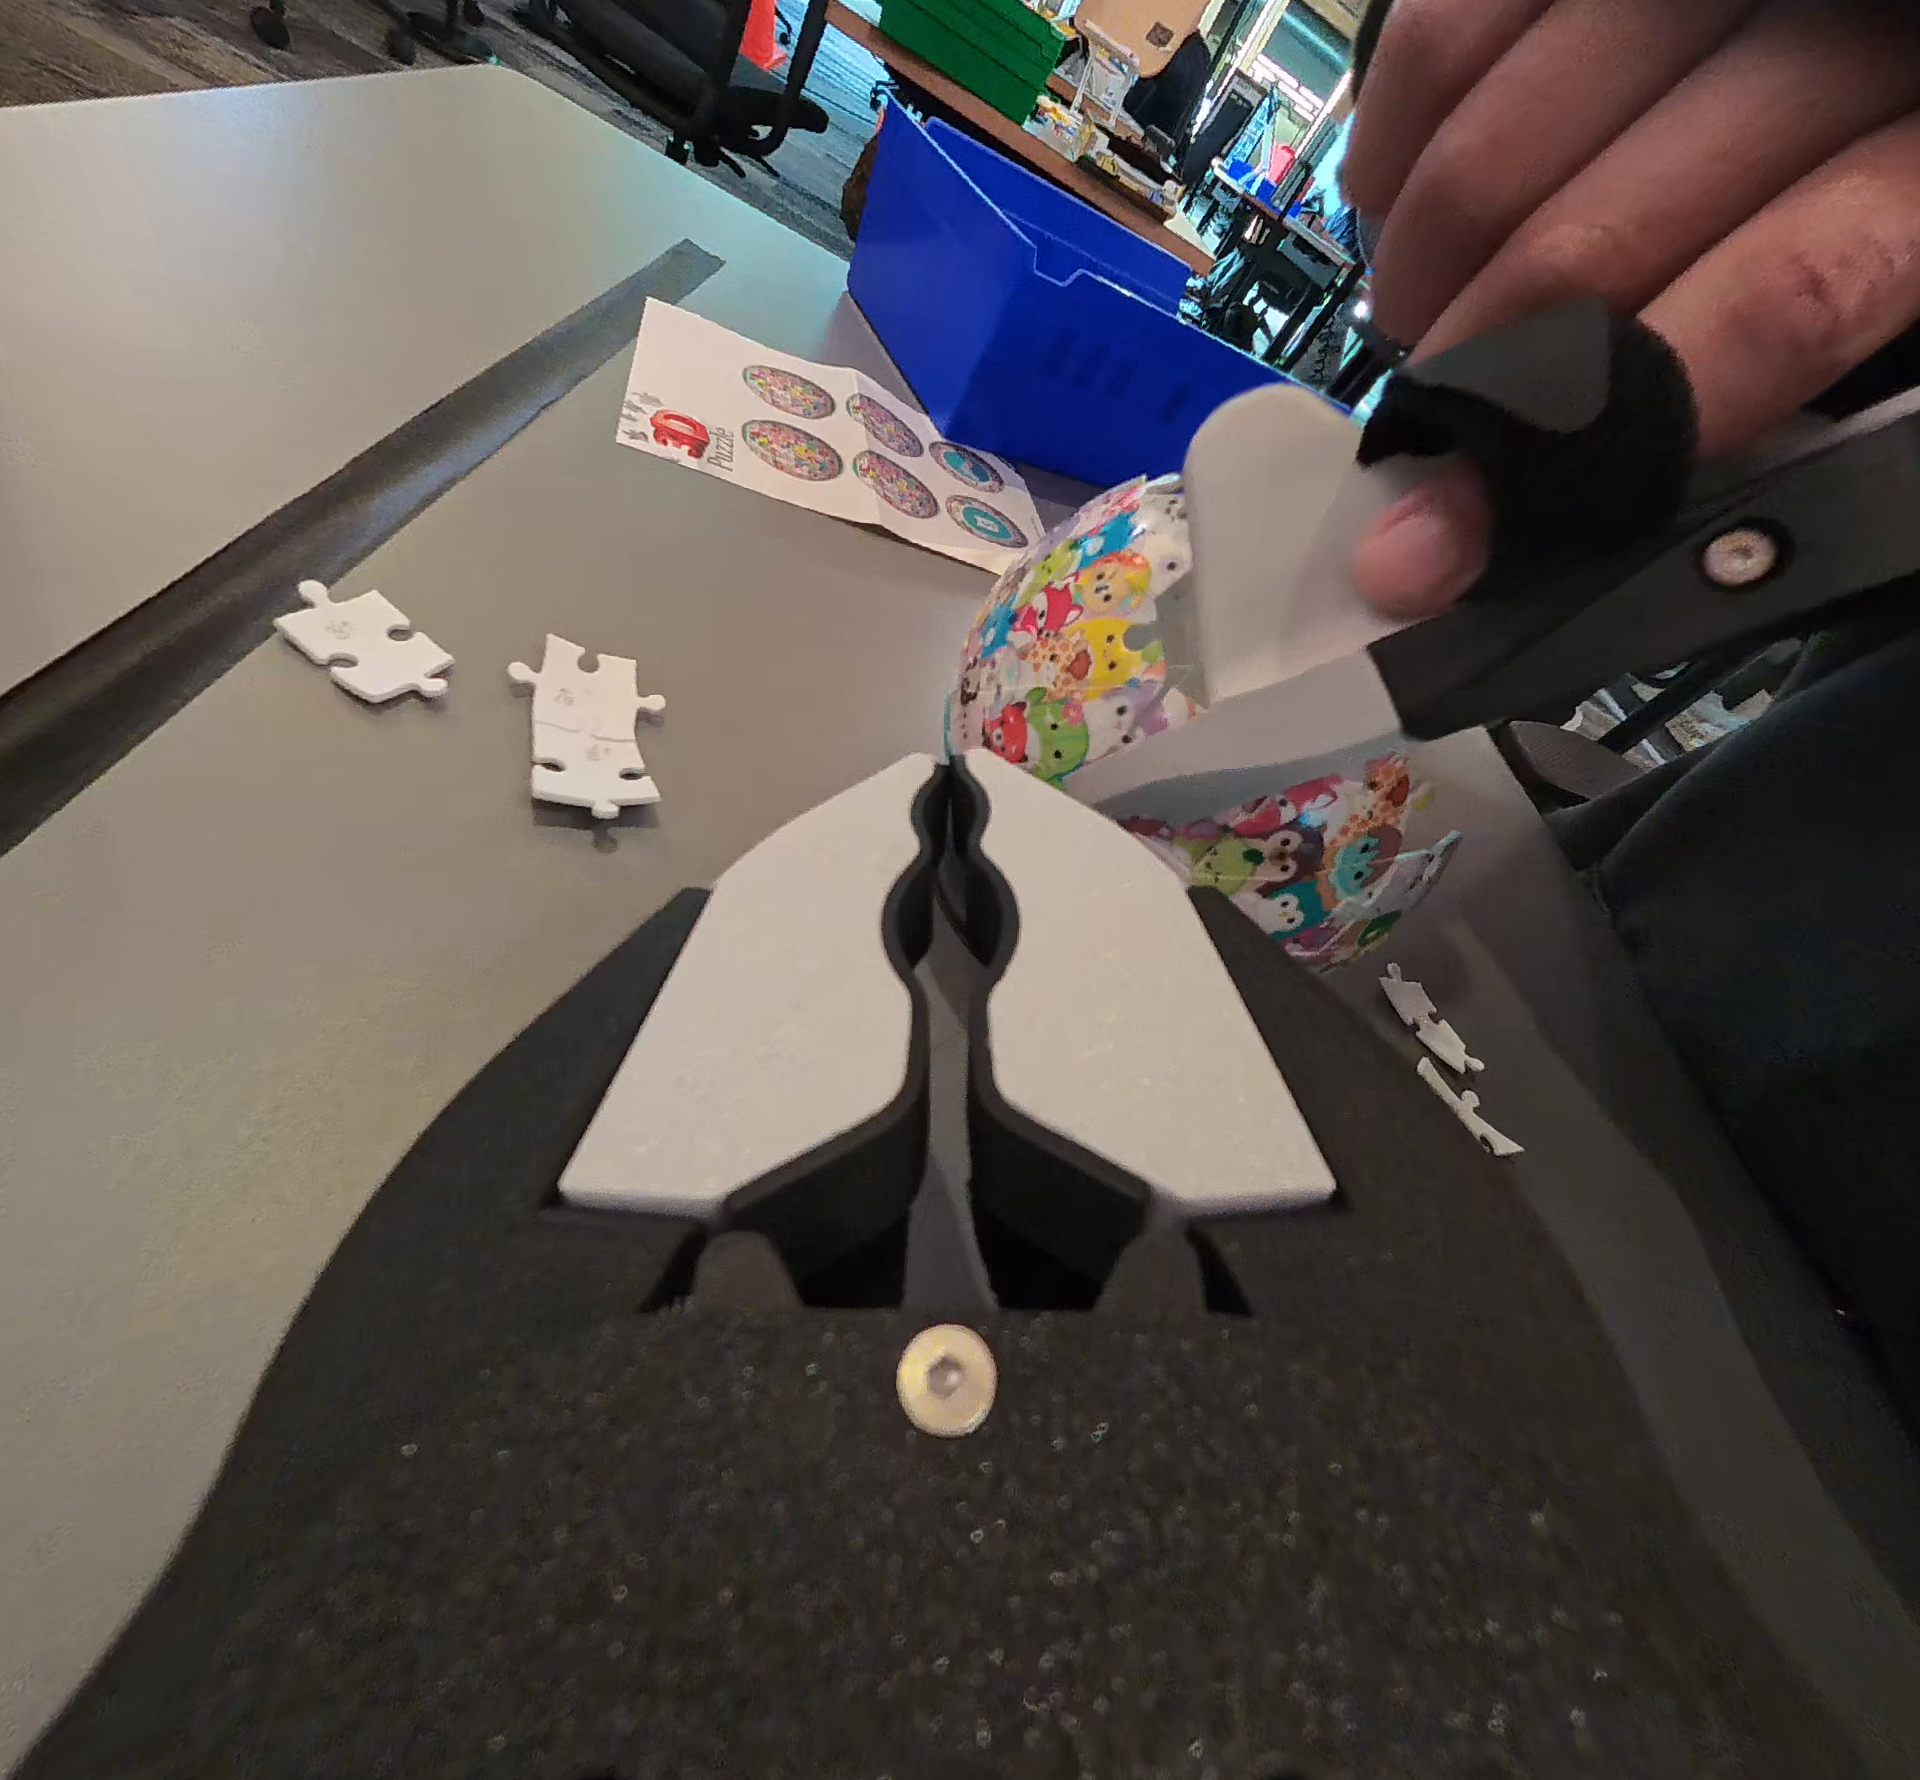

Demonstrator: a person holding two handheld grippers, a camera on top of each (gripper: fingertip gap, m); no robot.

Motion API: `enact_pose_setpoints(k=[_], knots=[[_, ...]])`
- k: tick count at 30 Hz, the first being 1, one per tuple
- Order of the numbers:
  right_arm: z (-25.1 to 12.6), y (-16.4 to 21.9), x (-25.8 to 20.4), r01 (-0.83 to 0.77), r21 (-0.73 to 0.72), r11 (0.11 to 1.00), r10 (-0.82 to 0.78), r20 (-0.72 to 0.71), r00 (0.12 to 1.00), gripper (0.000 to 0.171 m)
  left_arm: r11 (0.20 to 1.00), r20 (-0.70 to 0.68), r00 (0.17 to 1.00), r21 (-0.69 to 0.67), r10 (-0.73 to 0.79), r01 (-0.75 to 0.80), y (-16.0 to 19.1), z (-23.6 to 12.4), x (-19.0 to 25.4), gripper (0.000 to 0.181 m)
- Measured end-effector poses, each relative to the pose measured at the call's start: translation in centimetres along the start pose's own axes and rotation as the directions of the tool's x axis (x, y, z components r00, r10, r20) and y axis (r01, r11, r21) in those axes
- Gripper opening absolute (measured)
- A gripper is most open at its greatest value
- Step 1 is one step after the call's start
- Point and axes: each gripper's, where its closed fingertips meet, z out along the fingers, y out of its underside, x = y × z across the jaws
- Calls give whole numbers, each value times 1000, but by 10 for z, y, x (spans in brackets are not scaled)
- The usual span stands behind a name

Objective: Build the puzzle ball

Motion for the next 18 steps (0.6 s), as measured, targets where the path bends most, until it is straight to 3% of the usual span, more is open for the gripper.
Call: enact_pose_setpoints(k=[8, 12, 15, 18], knots=[[-27, 9, 7, -92, 40, 995, 92, 6, 996, 30, 1000, -3, 1000, 1, 2, -2, 0, 1, 1, 0], [-45, 25, 6, -294, 21, 956, 293, 48, 955, 22, 1000, -8, 1000, 10, 4, -4, 0, -1, 4, 0], [-59, 34, 6, -623, 11, 782, 621, 80, 780, 19, 998, -4, 1000, 55, 11, -11, -6, -8, 9, 0], [-66, 16, 1, -914, 64, 400, 885, 232, 403, 29, 993, -19, 1000, 115, 20, -18, -14, -12, 15, 0]])
